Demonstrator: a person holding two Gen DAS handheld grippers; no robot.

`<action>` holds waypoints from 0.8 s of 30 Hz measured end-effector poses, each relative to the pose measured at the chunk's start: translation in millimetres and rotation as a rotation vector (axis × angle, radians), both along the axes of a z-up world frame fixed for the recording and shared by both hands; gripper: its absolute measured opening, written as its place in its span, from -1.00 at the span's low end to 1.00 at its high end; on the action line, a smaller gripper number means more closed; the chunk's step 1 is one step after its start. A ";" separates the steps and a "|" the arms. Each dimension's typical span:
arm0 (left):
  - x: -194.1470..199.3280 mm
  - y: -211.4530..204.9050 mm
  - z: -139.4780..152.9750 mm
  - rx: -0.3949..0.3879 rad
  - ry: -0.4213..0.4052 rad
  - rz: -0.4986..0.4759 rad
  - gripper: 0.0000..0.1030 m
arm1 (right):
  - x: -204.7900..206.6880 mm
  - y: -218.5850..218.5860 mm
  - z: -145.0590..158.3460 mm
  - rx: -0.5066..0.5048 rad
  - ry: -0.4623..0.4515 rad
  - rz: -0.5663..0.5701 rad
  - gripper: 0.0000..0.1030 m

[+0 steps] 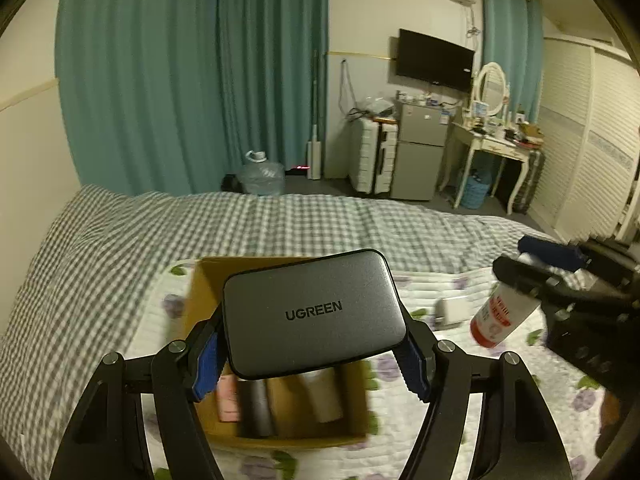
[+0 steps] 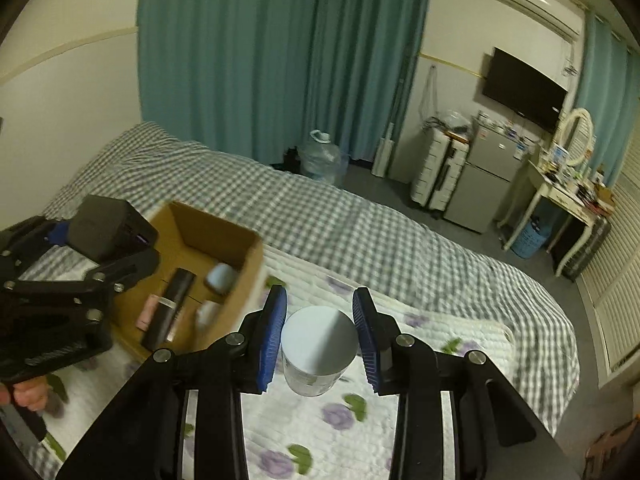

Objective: Organize rigid objects
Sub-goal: 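Carry the charger and red-capped bottle into the box and release both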

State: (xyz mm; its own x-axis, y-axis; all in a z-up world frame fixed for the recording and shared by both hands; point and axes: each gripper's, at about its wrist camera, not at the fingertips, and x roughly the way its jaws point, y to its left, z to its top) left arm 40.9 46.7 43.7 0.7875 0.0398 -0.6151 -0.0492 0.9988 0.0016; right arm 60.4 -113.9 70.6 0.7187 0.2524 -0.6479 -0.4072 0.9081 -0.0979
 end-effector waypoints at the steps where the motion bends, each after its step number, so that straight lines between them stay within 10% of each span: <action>1: 2.2 7.0 -3.3 0.000 0.005 0.010 0.41 | 1.2 8.7 1.8 0.002 -0.005 0.013 -0.33; 10: 30.4 57.6 -54.2 0.019 0.082 0.069 0.41 | 40.6 89.5 -7.2 0.041 0.018 0.123 -0.34; 24: 68.3 69.8 -112.5 0.014 0.161 0.014 0.41 | 110.1 148.3 -105.2 0.023 0.136 0.156 -0.33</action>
